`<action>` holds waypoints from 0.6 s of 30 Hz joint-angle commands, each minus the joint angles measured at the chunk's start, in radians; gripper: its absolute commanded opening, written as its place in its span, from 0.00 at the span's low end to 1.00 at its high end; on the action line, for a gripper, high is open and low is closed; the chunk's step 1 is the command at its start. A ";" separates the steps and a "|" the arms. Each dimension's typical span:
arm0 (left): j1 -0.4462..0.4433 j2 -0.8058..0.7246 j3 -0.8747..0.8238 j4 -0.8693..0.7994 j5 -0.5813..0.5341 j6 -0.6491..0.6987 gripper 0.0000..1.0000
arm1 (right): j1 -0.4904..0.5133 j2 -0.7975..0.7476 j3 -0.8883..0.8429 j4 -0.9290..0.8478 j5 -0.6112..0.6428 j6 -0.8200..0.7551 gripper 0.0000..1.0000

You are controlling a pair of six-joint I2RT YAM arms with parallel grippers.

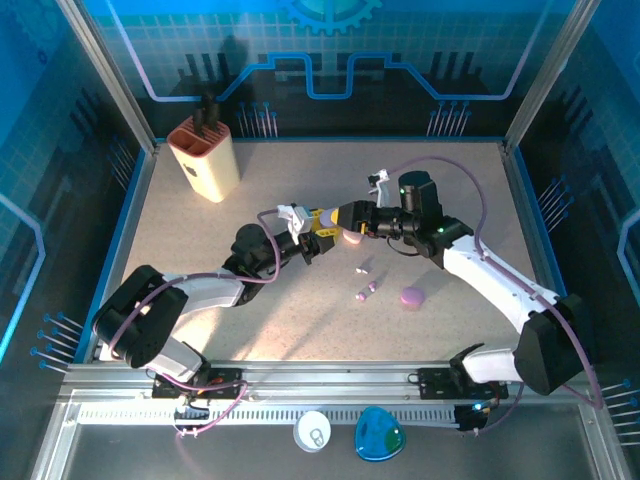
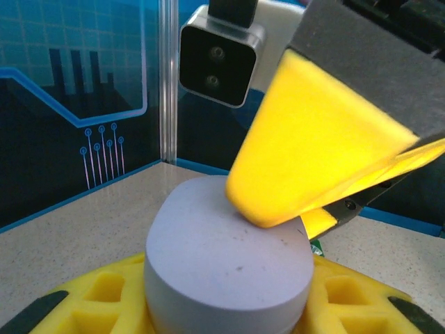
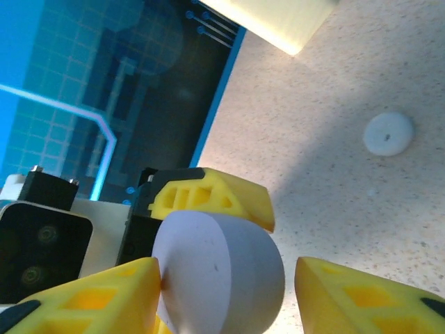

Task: Insert wireless bluetooth earbuds into charging case

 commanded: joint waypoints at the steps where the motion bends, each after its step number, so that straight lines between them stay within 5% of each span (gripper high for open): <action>1: 0.001 0.001 0.011 0.092 0.047 -0.009 0.32 | -0.017 -0.007 -0.020 0.097 -0.049 0.063 0.46; 9: 0.002 -0.030 -0.007 0.063 0.058 0.007 0.36 | -0.026 -0.034 -0.044 0.094 -0.039 0.065 0.17; 15: 0.003 -0.063 -0.016 -0.024 0.047 0.039 0.74 | -0.060 -0.094 -0.097 0.021 0.087 0.015 0.17; 18: 0.004 -0.087 -0.031 -0.094 0.062 0.068 0.84 | -0.099 -0.120 -0.162 -0.029 0.183 -0.023 0.17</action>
